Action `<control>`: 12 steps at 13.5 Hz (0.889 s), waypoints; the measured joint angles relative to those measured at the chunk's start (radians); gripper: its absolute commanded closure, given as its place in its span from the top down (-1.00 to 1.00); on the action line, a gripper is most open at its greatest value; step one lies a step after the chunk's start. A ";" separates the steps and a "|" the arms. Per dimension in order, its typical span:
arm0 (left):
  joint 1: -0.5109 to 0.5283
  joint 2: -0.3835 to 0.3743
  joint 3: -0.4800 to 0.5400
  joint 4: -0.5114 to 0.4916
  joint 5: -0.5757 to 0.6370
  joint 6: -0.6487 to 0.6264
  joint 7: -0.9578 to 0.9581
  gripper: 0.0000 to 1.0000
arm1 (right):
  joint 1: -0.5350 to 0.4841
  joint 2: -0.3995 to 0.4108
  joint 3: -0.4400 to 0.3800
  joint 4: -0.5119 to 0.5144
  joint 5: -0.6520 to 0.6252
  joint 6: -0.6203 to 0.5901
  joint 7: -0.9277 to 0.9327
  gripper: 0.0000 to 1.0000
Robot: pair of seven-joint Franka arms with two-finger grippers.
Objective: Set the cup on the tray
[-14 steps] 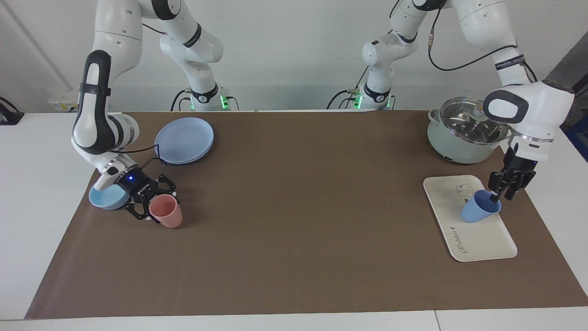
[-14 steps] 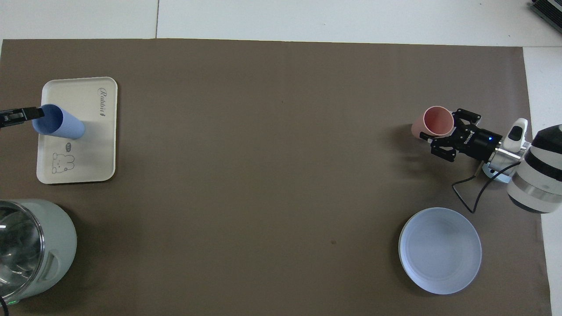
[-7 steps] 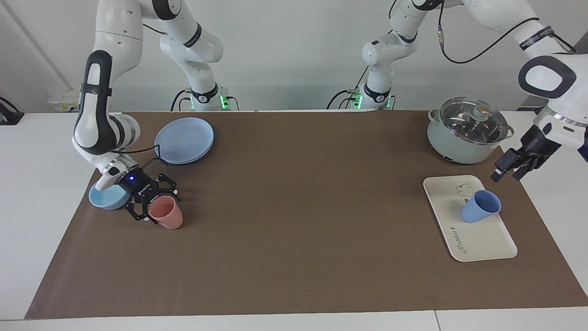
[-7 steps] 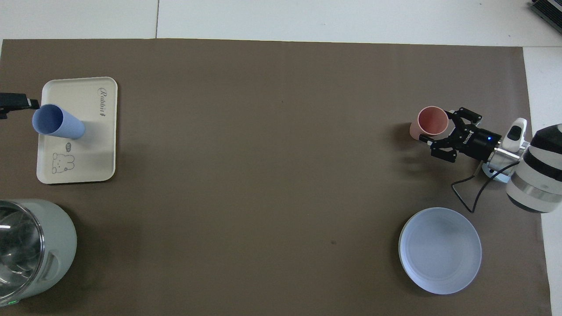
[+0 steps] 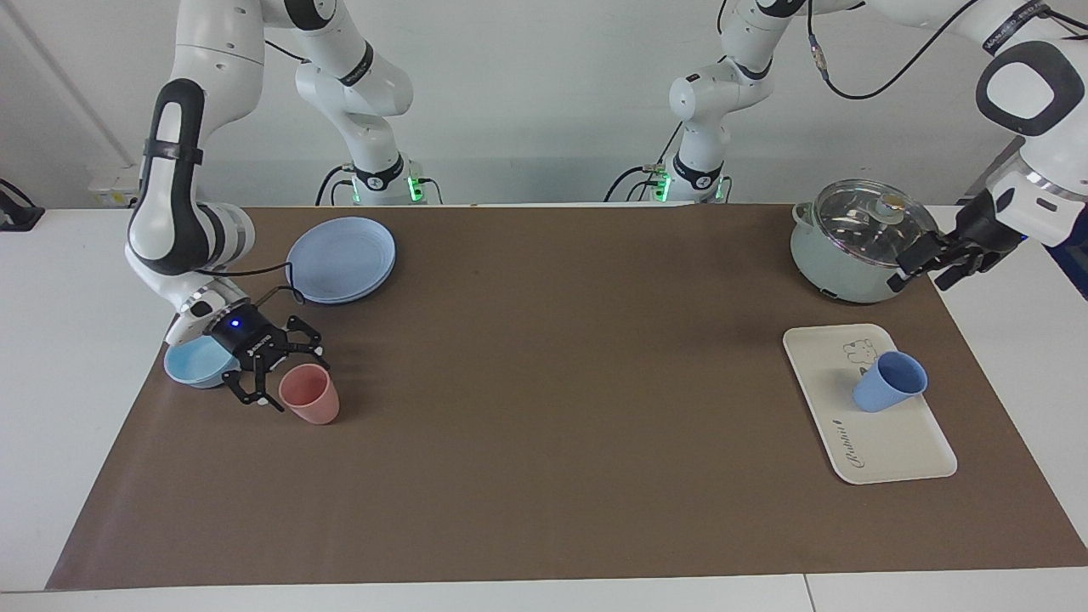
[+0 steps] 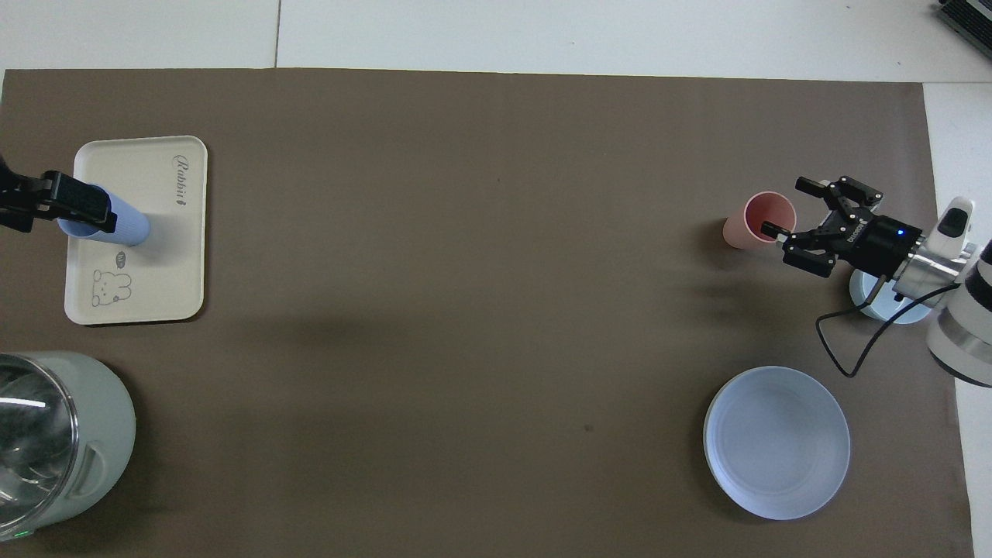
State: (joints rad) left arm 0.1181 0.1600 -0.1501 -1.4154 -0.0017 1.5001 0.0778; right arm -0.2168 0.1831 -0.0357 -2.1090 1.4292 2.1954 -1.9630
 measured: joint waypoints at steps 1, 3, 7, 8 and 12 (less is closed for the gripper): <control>-0.021 -0.013 -0.001 0.000 0.006 -0.015 -0.003 1.00 | 0.000 -0.027 -0.001 0.000 -0.063 0.000 0.090 1.00; -0.038 -0.031 -0.001 -0.007 0.010 -0.054 -0.004 1.00 | 0.000 -0.083 -0.001 0.001 -0.208 0.001 0.269 1.00; -0.039 -0.061 -0.001 -0.064 0.010 -0.066 -0.052 1.00 | 0.024 -0.182 0.001 0.024 -0.522 0.001 0.596 1.00; -0.039 -0.065 -0.002 -0.074 0.010 -0.066 -0.077 1.00 | 0.045 -0.202 0.001 0.037 -0.612 0.001 0.705 1.00; -0.039 -0.074 -0.002 -0.084 0.010 -0.059 -0.126 1.00 | 0.123 -0.263 0.011 0.069 -0.906 0.003 1.101 1.00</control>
State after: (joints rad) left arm 0.0787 0.0855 -0.1525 -1.4989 0.0084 1.4409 -0.0480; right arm -0.0934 -0.0804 -0.0249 -2.0397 0.5228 2.1981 -0.8623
